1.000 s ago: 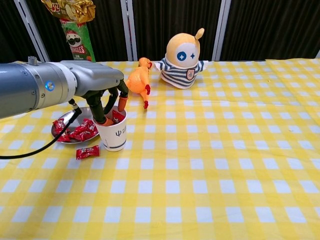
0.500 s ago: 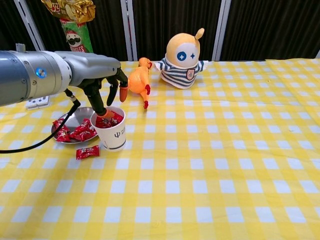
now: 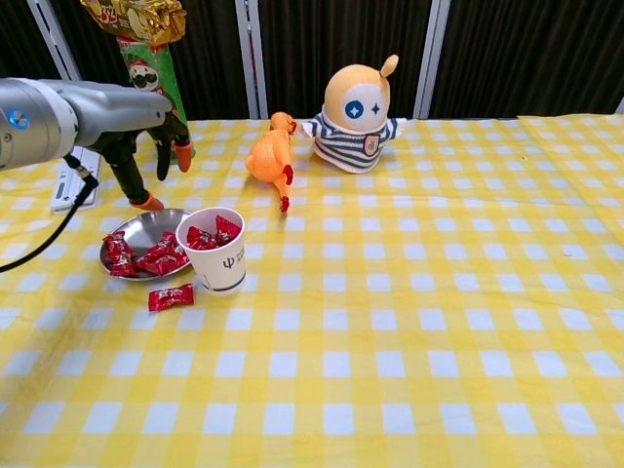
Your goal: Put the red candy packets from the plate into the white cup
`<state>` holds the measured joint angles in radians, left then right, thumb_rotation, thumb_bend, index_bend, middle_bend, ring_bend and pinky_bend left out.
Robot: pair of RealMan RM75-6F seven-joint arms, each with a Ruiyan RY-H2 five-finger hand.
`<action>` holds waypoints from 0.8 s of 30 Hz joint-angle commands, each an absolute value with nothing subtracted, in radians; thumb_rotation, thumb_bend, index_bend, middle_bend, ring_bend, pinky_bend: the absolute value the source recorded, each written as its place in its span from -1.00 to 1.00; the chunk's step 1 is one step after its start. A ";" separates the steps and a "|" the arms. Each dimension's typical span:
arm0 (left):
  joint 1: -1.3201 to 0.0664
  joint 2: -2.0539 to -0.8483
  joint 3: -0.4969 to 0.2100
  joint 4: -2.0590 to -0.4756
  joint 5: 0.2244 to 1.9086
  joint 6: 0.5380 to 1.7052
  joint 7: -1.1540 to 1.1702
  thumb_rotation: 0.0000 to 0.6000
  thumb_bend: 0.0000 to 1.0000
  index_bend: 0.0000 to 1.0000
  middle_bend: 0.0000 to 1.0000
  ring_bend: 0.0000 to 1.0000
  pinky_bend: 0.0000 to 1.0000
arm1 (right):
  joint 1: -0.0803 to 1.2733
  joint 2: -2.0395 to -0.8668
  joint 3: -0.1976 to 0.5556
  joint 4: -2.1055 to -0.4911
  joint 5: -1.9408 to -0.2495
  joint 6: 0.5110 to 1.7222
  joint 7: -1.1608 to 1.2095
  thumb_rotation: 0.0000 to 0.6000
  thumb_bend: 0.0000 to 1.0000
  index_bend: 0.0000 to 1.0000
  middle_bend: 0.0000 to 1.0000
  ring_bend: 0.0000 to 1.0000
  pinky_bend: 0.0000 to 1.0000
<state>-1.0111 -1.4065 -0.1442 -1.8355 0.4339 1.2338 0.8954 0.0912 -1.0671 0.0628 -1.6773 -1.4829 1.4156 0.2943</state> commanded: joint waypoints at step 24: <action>-1.021 -1.544 -0.100 -1.633 0.312 1.157 0.965 1.00 -0.51 -0.33 -0.29 0.82 0.87 | 0.095 -1.066 0.066 -1.676 -1.474 1.407 0.307 1.00 -0.18 -1.00 -1.00 -1.00 -1.00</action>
